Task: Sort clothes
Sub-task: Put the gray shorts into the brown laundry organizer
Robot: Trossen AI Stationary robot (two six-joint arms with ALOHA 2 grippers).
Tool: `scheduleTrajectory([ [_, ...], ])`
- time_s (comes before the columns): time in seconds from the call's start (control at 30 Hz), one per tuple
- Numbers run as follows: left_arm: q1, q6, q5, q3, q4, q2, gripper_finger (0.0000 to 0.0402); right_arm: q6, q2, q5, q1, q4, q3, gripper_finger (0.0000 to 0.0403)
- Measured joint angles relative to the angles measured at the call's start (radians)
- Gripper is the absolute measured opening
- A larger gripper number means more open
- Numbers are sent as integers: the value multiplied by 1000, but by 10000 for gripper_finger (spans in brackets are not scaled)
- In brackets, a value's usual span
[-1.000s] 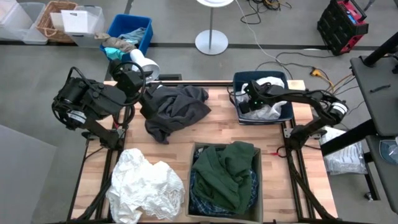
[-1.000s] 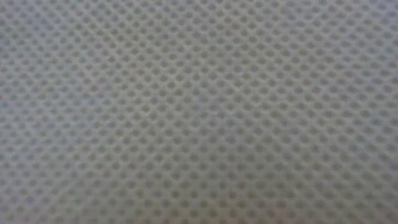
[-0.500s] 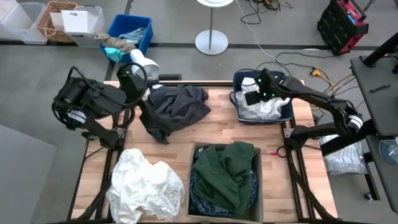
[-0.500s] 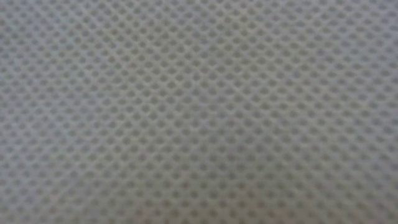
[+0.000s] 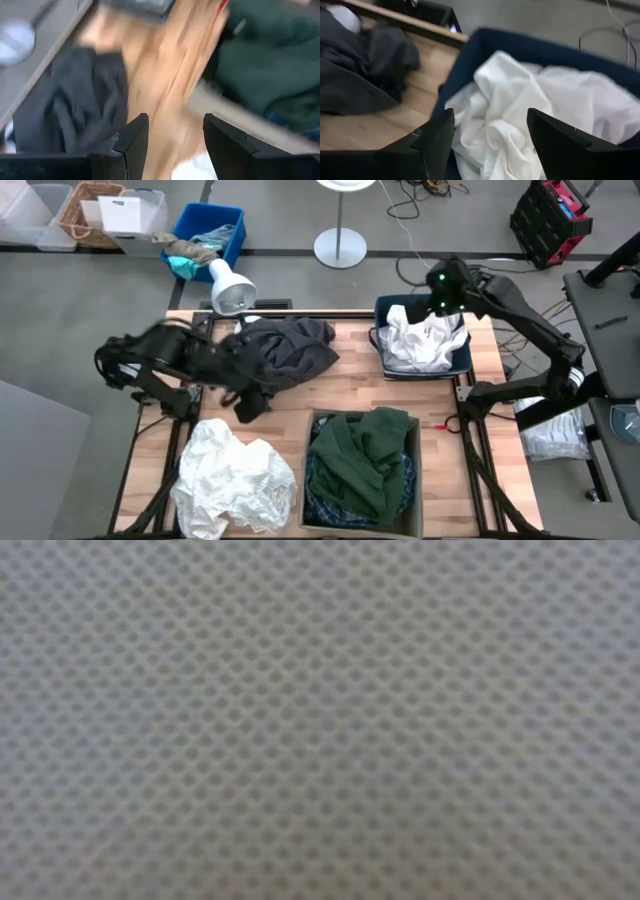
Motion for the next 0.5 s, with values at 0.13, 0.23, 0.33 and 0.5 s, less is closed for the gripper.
scheduleTrajectory([
  [0.13, 2, -70, 146, -179, 1, -5, 168, -18, 0, 0, 0, -4, 79, 258],
  [0.23, 0, -142, 264, -305, -8, -14, 168, -29, -1, 0, 0, -9, 111, 264],
  [0.33, 2, -227, 359, -431, -6, -14, 168, -34, -1, 0, 0, -23, 121, 270],
  [0.5, 0, -345, 512, -627, -5, -13, 168, -34, 0, 0, 0, -45, 114, 278],
])
